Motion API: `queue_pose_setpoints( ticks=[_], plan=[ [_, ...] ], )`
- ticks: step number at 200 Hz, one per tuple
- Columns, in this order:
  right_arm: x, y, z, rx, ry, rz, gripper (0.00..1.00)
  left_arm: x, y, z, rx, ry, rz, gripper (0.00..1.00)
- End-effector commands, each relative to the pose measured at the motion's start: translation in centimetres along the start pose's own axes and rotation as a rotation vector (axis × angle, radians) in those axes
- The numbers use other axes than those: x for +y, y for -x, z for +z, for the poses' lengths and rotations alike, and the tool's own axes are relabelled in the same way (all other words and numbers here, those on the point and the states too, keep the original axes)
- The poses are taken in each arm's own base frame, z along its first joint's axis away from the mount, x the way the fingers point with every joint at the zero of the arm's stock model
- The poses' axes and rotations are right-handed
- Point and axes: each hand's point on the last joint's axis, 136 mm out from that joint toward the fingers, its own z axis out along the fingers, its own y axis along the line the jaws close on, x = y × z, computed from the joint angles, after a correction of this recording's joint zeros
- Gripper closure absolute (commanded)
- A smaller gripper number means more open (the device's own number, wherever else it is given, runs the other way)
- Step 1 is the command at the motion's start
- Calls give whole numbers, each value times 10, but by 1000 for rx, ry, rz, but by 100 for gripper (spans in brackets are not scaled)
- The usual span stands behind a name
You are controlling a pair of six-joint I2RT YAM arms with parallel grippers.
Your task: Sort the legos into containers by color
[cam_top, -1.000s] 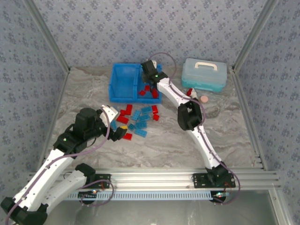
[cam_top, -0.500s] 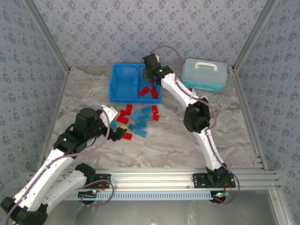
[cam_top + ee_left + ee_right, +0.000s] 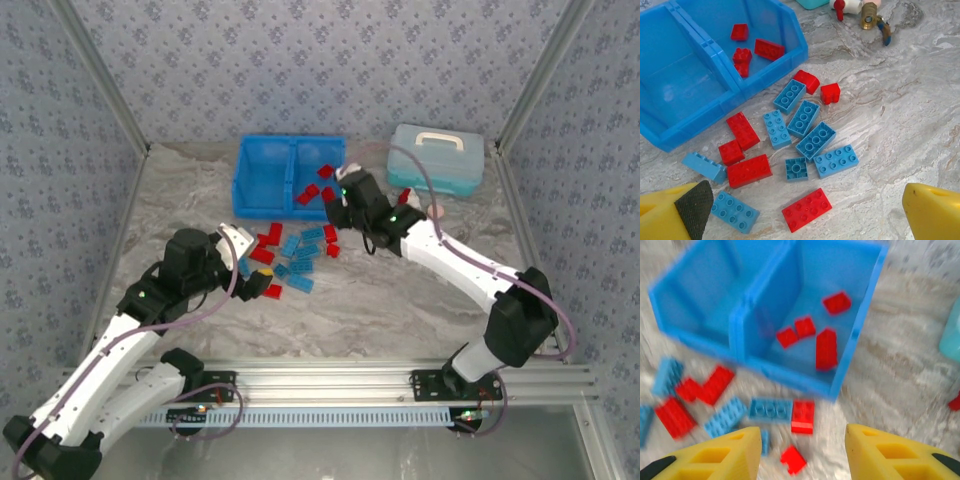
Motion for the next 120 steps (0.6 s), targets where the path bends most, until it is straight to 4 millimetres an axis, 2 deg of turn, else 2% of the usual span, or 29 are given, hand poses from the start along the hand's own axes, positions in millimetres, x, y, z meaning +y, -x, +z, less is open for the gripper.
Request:
queue_pose_setpoints(
  ticks=[1, 18, 48, 52, 75, 101, 120],
  plan=[
    [9, -49, 21, 108, 66, -109, 48, -5, 6, -2, -17, -27, 10, 1],
    [15, -69, 35, 162, 105, -150, 43, -5, 5, 0, -13, -29, 12, 1],
    [9, -94, 67, 279, 69, -199, 35, -4, 4, 0, -8, -24, 11, 1],
    [11, -86, 72, 273, 70, -201, 35, -4, 4, 0, -6, -23, 11, 1],
    [12, -96, 94, 321, 66, -228, 33, -4, 3, -1, -6, -17, 13, 1],
    [9, -105, 111, 359, 57, -224, 33, -3, 2, -1, 1, -12, 15, 1],
    [10, -116, 117, 393, 77, -204, 38, -3, 3, -1, -1, -11, 15, 1]
  ],
)
